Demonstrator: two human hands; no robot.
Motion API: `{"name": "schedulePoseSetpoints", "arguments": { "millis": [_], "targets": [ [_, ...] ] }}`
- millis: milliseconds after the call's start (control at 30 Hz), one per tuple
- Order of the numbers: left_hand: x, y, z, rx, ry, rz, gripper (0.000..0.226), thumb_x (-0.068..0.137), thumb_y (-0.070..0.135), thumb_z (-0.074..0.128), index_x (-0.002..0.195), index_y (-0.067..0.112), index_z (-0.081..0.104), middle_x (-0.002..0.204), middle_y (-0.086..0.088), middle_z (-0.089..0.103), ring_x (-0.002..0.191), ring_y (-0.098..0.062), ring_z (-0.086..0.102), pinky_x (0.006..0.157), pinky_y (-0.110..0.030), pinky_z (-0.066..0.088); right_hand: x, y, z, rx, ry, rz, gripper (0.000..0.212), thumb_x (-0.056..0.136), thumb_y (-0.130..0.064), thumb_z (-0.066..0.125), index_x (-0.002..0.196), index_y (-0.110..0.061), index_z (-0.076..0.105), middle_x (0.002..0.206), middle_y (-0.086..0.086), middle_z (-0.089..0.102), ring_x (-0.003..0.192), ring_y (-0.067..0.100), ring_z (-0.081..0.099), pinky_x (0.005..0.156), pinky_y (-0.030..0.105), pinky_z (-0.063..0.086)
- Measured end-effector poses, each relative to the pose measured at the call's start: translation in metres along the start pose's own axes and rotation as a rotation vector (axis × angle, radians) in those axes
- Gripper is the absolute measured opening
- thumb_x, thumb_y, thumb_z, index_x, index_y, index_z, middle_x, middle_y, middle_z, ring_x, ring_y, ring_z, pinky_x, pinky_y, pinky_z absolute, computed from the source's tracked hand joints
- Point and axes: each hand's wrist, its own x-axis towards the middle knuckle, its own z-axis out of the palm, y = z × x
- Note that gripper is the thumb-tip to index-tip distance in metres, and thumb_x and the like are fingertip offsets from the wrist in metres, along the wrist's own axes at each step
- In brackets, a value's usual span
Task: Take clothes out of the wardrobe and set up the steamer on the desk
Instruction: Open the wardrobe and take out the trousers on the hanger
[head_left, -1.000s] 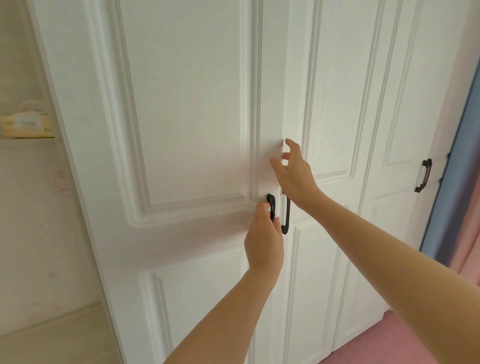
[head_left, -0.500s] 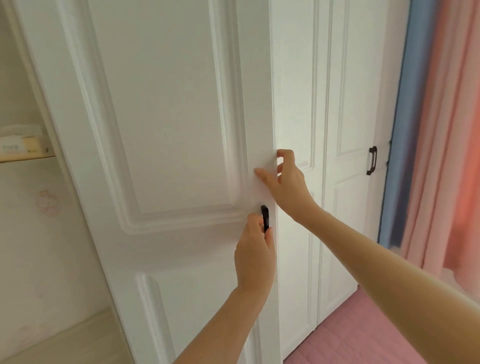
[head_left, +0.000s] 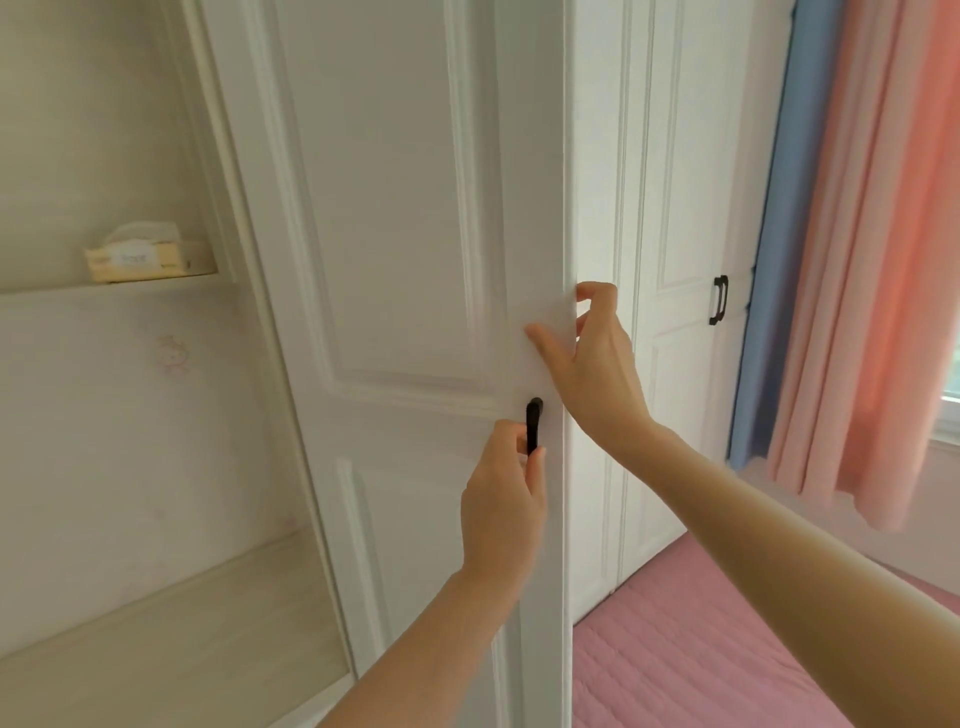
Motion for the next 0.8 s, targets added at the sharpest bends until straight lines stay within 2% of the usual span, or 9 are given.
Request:
{"name": "schedulePoseSetpoints", "arguments": {
  "millis": [67, 200, 333, 467, 567, 667, 800],
  "targets": [
    [-0.016, 0.004, -0.021, -0.014, 0.017, 0.003, 0.01, 0.097, 0.026, 0.052, 0.107, 0.023, 0.054, 0.091, 0.016, 0.06, 0.077, -0.004, 0.058, 0.067, -0.032, 0.053, -0.02, -0.019, -0.004, -0.003, -0.005, -0.023, 0.045, 0.091, -0.038, 0.058, 0.122, -0.021, 0.031, 0.103, 0.0, 0.053, 0.079, 0.017, 0.056, 0.07, 0.04, 0.051],
    [-0.045, 0.007, -0.062, -0.043, 0.065, -0.001, 0.013, 0.097, 0.023, 0.053, 0.11, 0.024, 0.055, 0.093, 0.017, 0.061, 0.078, -0.003, 0.06, 0.069, -0.031, 0.054, -0.056, -0.054, -0.009, 0.05, -0.06, -0.073, 0.044, 0.091, -0.034, 0.058, 0.125, -0.024, 0.031, 0.111, 0.002, 0.056, 0.095, 0.019, 0.058, 0.077, 0.036, 0.051],
    [-0.069, 0.006, -0.101, -0.051, 0.141, -0.027, 0.018, 0.098, 0.023, 0.05, 0.114, 0.024, 0.057, 0.093, 0.015, 0.064, 0.079, -0.003, 0.061, 0.072, -0.031, 0.054, -0.083, -0.09, -0.012, 0.109, -0.164, -0.115, 0.043, 0.091, -0.03, 0.059, 0.126, -0.026, 0.033, 0.105, -0.004, 0.054, 0.091, 0.015, 0.059, 0.08, 0.038, 0.054],
    [-0.091, 0.002, -0.133, -0.011, 0.155, -0.046, 0.034, 0.099, 0.044, 0.042, 0.128, 0.029, 0.049, 0.107, 0.016, 0.059, 0.096, -0.005, 0.059, 0.082, -0.035, 0.053, -0.102, -0.12, -0.008, 0.111, -0.28, -0.193, 0.045, 0.094, -0.03, 0.055, 0.132, -0.022, 0.033, 0.1, -0.015, 0.052, 0.086, 0.008, 0.06, 0.073, 0.037, 0.058],
    [-0.104, 0.002, -0.152, 0.042, 0.17, -0.036, 0.054, 0.094, 0.056, 0.042, 0.14, 0.028, 0.039, 0.123, 0.012, 0.053, 0.109, -0.008, 0.054, 0.088, -0.031, 0.052, -0.113, -0.135, 0.003, 0.102, -0.353, -0.253, 0.049, 0.095, -0.034, 0.052, 0.138, -0.024, 0.031, 0.117, -0.006, 0.057, 0.091, 0.009, 0.063, 0.079, 0.038, 0.058],
    [-0.112, 0.0, -0.165, 0.115, 0.206, -0.061, 0.067, 0.088, 0.05, 0.056, 0.145, 0.026, 0.031, 0.13, 0.011, 0.047, 0.104, -0.007, 0.055, 0.082, -0.029, 0.055, -0.12, -0.146, 0.016, 0.116, -0.418, -0.288, 0.051, 0.096, -0.036, 0.05, 0.142, -0.031, 0.028, 0.125, -0.009, 0.055, 0.098, 0.008, 0.062, 0.087, 0.034, 0.053],
    [-0.116, -0.01, -0.183, 0.132, 0.218, -0.067, 0.069, 0.088, 0.046, 0.059, 0.147, 0.03, 0.026, 0.129, 0.017, 0.044, 0.096, -0.005, 0.055, 0.073, -0.029, 0.057, -0.128, -0.156, 0.033, 0.172, -0.494, -0.281, 0.054, 0.097, -0.039, 0.046, 0.145, -0.037, 0.02, 0.136, -0.005, 0.05, 0.11, 0.011, 0.059, 0.096, 0.042, 0.05]
  ]
}}
